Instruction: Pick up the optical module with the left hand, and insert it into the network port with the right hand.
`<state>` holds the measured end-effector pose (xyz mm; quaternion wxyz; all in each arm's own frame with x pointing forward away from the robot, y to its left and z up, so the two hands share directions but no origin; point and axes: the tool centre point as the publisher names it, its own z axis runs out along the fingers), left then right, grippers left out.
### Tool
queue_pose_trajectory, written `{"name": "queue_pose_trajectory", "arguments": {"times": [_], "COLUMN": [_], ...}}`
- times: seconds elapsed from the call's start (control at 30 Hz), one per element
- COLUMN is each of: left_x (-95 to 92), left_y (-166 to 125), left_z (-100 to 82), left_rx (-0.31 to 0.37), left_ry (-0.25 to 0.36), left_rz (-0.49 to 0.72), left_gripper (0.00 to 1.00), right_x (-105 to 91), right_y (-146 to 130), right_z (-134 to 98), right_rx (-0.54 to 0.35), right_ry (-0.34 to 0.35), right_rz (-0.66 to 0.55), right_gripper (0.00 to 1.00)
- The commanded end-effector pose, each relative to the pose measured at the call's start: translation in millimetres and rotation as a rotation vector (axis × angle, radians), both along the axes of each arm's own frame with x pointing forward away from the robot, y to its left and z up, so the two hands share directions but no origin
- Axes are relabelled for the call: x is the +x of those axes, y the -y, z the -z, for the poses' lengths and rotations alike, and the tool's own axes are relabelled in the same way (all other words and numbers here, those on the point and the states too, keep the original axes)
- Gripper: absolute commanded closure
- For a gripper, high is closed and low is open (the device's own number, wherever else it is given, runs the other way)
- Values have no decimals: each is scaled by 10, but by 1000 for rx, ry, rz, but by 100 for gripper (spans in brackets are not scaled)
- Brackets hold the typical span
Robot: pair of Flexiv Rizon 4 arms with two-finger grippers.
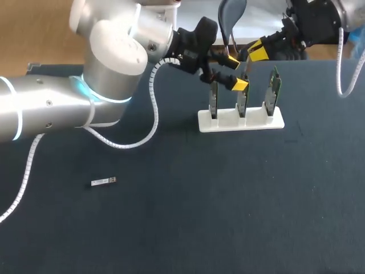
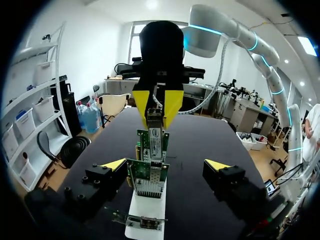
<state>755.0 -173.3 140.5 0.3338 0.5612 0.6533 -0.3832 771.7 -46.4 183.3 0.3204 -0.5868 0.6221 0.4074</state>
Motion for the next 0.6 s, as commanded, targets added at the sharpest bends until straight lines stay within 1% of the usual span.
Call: {"name": "queue_pose_trajectory", "arguments": {"times": [0.03, 0.07, 0.13, 0.4, 0.6], "left_x": [59, 66, 88, 101, 57], "left_y": [-38, -49, -74, -43, -25], "left_z": [62, 77, 121, 100, 118], "left_rx": [37, 44, 81, 88, 104], "left_ry": [-9, -12, -13, -2, -1], "left_rz": [3, 0, -10, 12, 38], "left_gripper": [0, 0, 0, 0, 0], "right_x": [59, 64, 74, 82, 71], "right_y": [-4, -4, -1, 8, 16], "right_z": [-2, -4, -5, -3, 1], "right_rx": [-1, -2, -3, -8, -8], "right_ry": [-1, 0, 0, -2, -2], "right_rz": [-11, -13, -14, -16, -14], "right_gripper": [100, 100, 100, 100, 100]}}
